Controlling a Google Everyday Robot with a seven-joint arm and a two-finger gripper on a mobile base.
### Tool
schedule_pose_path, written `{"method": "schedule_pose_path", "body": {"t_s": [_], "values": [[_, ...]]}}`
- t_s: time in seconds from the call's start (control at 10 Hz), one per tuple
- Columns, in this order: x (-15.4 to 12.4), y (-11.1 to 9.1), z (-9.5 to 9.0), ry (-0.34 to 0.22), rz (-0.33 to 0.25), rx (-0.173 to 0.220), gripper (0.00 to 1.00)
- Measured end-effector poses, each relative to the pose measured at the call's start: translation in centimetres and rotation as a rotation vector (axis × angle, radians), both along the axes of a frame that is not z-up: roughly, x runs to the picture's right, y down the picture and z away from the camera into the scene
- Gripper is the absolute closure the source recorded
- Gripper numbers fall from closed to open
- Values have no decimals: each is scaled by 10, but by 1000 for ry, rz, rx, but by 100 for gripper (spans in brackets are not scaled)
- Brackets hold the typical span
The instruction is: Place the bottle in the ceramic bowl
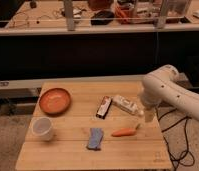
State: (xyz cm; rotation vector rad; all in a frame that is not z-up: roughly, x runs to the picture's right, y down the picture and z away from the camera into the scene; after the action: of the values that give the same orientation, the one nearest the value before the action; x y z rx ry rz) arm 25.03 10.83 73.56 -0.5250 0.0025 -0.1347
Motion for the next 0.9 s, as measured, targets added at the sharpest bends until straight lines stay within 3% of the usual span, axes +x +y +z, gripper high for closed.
{"method": "schedule_pose_path", "body": {"t_s": [0.9], "values": [[-1, 12, 35, -67, -35, 25, 20]]}}
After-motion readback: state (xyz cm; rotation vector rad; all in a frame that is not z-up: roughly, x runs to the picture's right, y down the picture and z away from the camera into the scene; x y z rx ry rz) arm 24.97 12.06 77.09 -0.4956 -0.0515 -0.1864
